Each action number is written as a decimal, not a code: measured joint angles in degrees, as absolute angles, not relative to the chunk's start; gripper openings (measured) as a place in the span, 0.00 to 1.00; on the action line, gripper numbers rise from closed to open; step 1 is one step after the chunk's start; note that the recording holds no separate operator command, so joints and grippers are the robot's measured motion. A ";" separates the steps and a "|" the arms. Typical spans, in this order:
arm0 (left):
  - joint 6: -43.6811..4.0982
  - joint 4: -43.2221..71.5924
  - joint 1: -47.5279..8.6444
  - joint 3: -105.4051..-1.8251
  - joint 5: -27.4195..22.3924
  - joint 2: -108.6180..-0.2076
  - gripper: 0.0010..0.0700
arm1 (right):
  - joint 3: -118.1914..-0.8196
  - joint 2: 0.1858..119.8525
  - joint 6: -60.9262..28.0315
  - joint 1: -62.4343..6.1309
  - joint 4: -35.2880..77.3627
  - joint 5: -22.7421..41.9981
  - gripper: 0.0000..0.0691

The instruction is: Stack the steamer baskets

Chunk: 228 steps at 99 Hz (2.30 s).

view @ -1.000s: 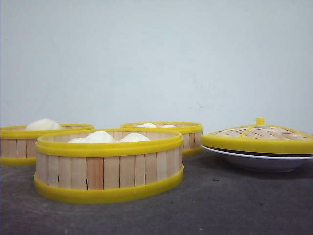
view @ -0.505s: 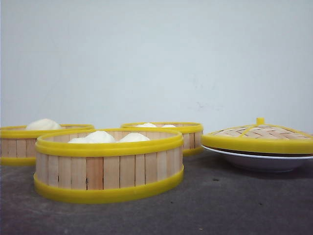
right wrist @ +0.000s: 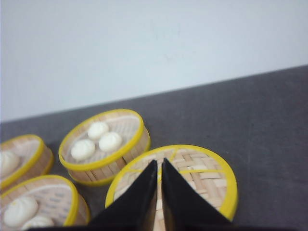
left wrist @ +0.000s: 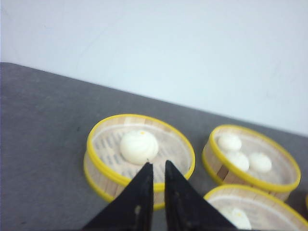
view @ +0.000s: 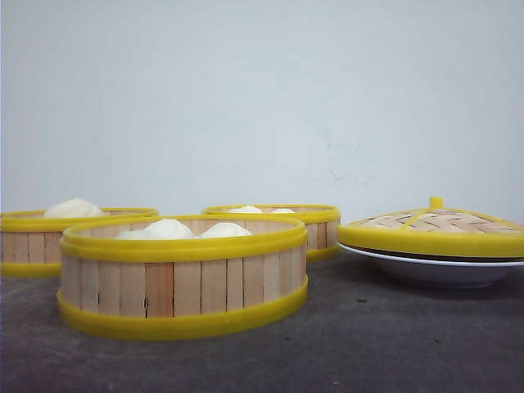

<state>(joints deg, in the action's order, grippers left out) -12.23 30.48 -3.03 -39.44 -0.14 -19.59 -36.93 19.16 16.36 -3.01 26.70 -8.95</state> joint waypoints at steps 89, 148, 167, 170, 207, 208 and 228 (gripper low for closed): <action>-2.57 40.21 -3.03 -47.92 -1.83 -42.26 0.32 | -46.87 52.97 5.04 -3.01 35.64 -8.99 0.30; -2.57 39.66 -3.03 -47.92 -1.83 -42.35 0.60 | -54.78 66.83 5.41 -7.62 28.36 -10.50 0.84; -2.57 39.66 -3.03 -47.92 -1.83 -42.37 0.60 | -68.64 82.02 5.39 -11.11 27.99 -10.52 0.84; -2.57 39.66 -3.03 -47.92 -1.83 -42.35 0.60 | -70.89 84.71 5.39 -11.53 27.99 -10.52 0.84; -2.57 39.68 -3.03 -47.92 -1.83 -42.37 0.60 | -104.66 117.47 2.24 -15.97 35.94 -6.66 0.82; -2.57 39.68 -3.03 -47.92 -1.83 -42.37 0.60 | -105.60 118.34 2.11 -16.08 36.29 -6.46 0.82; -2.57 39.68 -3.03 -47.92 -1.83 -42.37 0.60 | -120.42 131.81 0.38 -16.62 40.91 -4.58 0.82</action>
<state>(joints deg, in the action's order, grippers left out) -2.57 39.68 -3.03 -47.92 -1.83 -42.37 -120.42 131.81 0.38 -16.62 40.91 -4.58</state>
